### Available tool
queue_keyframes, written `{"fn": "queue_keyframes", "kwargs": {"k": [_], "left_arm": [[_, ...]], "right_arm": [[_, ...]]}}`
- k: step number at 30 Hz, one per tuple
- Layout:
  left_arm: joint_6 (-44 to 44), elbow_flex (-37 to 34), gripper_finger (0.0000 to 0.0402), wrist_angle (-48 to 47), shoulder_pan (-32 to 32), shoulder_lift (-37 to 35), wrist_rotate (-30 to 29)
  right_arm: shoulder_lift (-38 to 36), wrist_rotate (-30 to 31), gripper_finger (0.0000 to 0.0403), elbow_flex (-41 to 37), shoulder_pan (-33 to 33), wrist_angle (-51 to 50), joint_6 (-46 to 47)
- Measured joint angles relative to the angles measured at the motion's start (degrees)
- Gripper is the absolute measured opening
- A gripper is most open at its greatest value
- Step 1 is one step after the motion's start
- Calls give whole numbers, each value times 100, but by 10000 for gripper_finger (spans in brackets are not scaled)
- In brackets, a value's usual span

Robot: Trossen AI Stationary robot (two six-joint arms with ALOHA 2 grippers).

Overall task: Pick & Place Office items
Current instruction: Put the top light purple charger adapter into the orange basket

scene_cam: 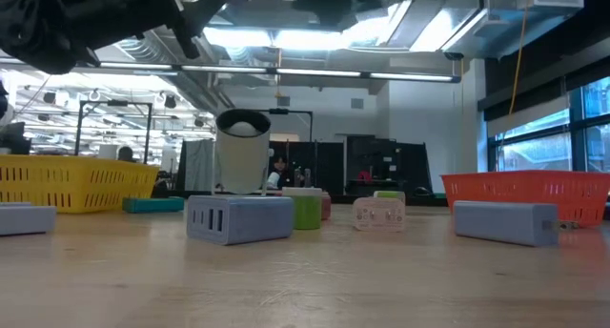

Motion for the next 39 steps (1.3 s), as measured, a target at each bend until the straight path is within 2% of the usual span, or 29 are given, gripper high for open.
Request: {"fn": "queue_keyframes", "kwargs": {"k": [9,13,17,26,39], "left_arm": [[-145,9,211,189,0,68,169],[-192,9,211,203,0,68,224],[-197,9,211,208,0,68,307],[-155,139,211,207,0,68,421],[-193,415,211,-56,0,225,501]], "right_arm": [[817,-311,233,942,-81,-12,-383],[909,-364,233,1174,-199,-8,-309],[909,-447,238,1290,-262,-10,-115],[907,-878,289,1330,-330,-54,150],[907,-955,286,1365,-399,-6,414]]}}
